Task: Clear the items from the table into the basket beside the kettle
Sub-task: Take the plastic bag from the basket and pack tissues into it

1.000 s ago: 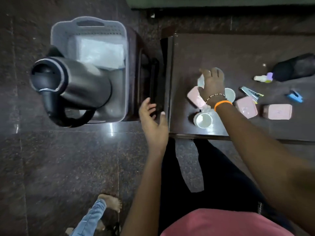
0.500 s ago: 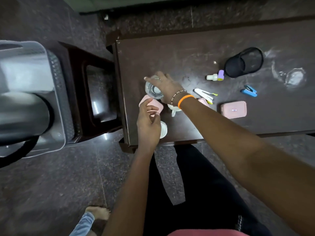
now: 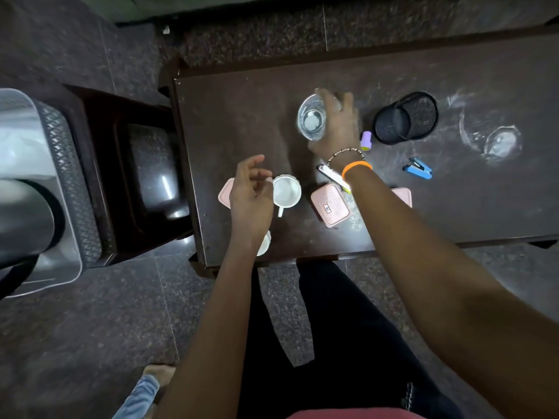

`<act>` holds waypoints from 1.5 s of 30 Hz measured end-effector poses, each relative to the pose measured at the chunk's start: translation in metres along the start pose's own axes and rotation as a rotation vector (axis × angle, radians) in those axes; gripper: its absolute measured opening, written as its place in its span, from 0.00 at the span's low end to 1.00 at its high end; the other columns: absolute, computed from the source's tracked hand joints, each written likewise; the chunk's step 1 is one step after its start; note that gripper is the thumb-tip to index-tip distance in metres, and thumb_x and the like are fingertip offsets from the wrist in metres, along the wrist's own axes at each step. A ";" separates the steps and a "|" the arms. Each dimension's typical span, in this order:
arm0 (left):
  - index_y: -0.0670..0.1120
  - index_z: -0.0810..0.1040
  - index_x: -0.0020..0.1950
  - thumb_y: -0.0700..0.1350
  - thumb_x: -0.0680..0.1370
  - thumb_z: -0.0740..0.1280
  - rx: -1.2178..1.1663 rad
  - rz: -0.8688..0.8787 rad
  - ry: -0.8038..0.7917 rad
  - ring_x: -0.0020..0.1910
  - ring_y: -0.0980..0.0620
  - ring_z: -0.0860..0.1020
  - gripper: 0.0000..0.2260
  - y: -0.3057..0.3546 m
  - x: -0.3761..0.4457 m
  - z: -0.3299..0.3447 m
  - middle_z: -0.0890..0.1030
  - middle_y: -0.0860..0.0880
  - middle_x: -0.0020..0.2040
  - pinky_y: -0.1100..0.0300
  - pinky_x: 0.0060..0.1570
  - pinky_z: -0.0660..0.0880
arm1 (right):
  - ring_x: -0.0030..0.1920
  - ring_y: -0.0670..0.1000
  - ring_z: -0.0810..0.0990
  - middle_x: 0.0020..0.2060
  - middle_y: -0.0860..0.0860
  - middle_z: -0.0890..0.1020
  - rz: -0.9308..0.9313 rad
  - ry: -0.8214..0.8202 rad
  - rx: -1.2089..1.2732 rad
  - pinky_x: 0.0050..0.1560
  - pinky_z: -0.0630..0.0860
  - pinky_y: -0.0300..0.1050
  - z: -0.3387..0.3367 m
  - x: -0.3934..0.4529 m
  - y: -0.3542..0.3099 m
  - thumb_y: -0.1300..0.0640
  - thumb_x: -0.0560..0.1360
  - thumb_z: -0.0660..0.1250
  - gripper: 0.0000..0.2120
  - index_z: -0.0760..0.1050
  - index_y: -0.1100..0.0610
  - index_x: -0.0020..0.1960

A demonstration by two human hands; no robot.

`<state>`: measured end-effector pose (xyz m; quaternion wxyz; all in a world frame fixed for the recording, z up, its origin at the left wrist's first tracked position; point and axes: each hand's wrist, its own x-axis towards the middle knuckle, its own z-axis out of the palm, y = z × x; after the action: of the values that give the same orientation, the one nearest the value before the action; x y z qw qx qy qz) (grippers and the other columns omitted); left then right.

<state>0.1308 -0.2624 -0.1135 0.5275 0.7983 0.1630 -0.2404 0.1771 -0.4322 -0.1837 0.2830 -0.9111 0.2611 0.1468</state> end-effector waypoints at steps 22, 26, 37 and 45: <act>0.46 0.71 0.63 0.34 0.75 0.60 0.112 -0.030 -0.111 0.40 0.62 0.74 0.17 -0.008 -0.011 0.021 0.76 0.52 0.47 0.76 0.41 0.69 | 0.67 0.63 0.66 0.72 0.58 0.60 0.049 -0.058 -0.025 0.67 0.66 0.54 -0.010 -0.010 0.043 0.62 0.66 0.74 0.43 0.56 0.48 0.74; 0.46 0.71 0.63 0.35 0.76 0.61 0.069 -0.044 -0.091 0.39 0.65 0.74 0.17 -0.012 -0.014 0.012 0.75 0.55 0.44 0.73 0.43 0.70 | 0.75 0.60 0.55 0.76 0.58 0.55 0.026 -0.079 -0.115 0.75 0.58 0.53 -0.013 -0.019 0.035 0.60 0.69 0.71 0.40 0.54 0.54 0.75; 0.50 0.71 0.58 0.35 0.77 0.62 -0.284 -0.092 0.209 0.49 0.52 0.75 0.14 -0.049 -0.028 -0.117 0.76 0.54 0.44 0.56 0.57 0.72 | 0.68 0.53 0.70 0.66 0.55 0.74 -0.440 -0.355 -0.078 0.69 0.63 0.42 0.053 -0.109 -0.116 0.62 0.75 0.61 0.18 0.73 0.58 0.65; 0.51 0.71 0.58 0.37 0.77 0.61 -0.426 -0.158 0.462 0.48 0.53 0.75 0.13 -0.104 -0.031 -0.252 0.76 0.54 0.45 0.62 0.49 0.72 | 0.61 0.57 0.75 0.58 0.59 0.76 -0.787 -0.407 -0.028 0.63 0.66 0.41 0.132 -0.169 -0.273 0.68 0.74 0.58 0.17 0.75 0.62 0.61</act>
<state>0.1052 0.0097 -0.0935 0.6115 0.6882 0.3867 -0.0535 0.1751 -0.0958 -0.0993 0.3505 -0.8974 -0.1690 0.2078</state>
